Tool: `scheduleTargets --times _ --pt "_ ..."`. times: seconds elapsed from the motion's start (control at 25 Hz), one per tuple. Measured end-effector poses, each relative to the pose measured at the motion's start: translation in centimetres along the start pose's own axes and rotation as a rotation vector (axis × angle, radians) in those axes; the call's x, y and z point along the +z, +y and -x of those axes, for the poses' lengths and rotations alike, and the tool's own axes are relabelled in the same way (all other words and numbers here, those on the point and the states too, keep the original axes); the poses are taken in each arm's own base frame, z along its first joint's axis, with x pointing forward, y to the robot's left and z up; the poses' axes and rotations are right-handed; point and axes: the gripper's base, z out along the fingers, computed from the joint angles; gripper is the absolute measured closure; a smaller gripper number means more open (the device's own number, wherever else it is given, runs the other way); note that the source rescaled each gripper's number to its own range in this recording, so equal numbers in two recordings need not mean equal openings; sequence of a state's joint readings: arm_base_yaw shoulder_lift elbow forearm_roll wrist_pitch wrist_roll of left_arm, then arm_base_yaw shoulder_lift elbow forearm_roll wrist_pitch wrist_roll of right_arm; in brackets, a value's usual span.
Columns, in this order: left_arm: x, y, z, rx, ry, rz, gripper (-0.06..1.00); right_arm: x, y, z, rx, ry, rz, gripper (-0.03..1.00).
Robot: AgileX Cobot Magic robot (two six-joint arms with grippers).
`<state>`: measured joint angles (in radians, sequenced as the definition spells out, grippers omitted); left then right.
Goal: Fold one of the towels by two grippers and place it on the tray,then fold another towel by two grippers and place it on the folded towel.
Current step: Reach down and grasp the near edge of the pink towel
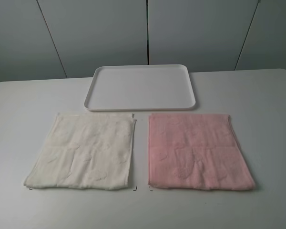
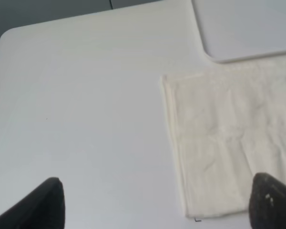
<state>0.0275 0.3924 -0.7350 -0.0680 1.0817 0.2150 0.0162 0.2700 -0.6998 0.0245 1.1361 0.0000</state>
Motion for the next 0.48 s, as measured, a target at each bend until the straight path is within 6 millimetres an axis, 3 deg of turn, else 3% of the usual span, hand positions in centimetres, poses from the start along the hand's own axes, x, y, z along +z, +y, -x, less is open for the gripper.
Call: scheduleTargets --times 0.28,0.48 --pt "4.1 0.3 5.4 0.179 0.153 -0.152 -0.04 3.3 1.1 5.0 -0.101 0.159 0.128 -0.02" --pt "8.1 0.1 7.2 0.312 0.228 -0.294 -0.04 7.2 1.7 7.8 -0.218 0.268 0.226 -0.02"
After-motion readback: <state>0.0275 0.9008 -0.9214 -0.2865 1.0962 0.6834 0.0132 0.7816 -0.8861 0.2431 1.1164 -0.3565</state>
